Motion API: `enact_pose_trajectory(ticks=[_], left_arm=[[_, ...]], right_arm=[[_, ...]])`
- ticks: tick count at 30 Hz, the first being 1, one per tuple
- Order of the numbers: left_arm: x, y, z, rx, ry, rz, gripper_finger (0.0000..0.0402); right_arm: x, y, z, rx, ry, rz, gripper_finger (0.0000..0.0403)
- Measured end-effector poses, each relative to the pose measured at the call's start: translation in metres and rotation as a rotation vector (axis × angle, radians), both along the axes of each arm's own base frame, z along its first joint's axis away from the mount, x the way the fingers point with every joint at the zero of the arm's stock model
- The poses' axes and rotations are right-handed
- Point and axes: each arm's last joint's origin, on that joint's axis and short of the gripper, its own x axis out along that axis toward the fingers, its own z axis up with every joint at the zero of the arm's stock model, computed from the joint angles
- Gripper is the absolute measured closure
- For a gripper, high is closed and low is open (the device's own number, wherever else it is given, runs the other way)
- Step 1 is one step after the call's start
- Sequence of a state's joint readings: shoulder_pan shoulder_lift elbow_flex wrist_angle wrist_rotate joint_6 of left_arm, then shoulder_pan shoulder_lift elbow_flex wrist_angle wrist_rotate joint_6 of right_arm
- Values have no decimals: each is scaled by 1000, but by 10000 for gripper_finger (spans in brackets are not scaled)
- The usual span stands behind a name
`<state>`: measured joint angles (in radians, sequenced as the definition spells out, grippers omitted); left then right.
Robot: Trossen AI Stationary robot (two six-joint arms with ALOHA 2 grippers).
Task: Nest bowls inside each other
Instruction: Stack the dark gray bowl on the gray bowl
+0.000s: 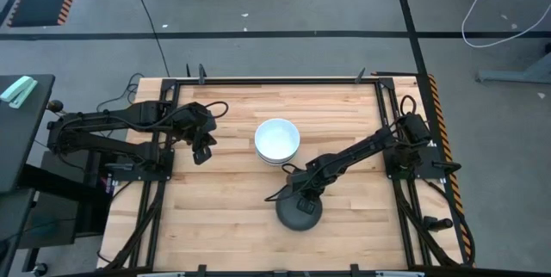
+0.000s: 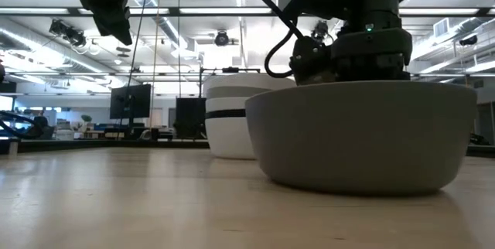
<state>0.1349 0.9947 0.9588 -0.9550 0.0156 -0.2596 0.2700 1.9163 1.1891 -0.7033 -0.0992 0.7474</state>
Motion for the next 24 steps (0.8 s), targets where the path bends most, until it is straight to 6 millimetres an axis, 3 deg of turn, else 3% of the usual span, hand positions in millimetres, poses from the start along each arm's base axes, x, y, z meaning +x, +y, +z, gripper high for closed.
enact_pose_trajectory(ticks=[7, 16, 24], left_arm=[[0, 1, 0, 19, 3, 12, 382], [0, 1, 0, 23, 3, 7, 384], [0, 1, 0, 24, 3, 5, 385]], right_arm=[[2, -5, 1, -2, -7, 15, 385], [2, -5, 2, -8, -9, 80, 392], [6, -6, 29, -98, -16, 152, 394]])
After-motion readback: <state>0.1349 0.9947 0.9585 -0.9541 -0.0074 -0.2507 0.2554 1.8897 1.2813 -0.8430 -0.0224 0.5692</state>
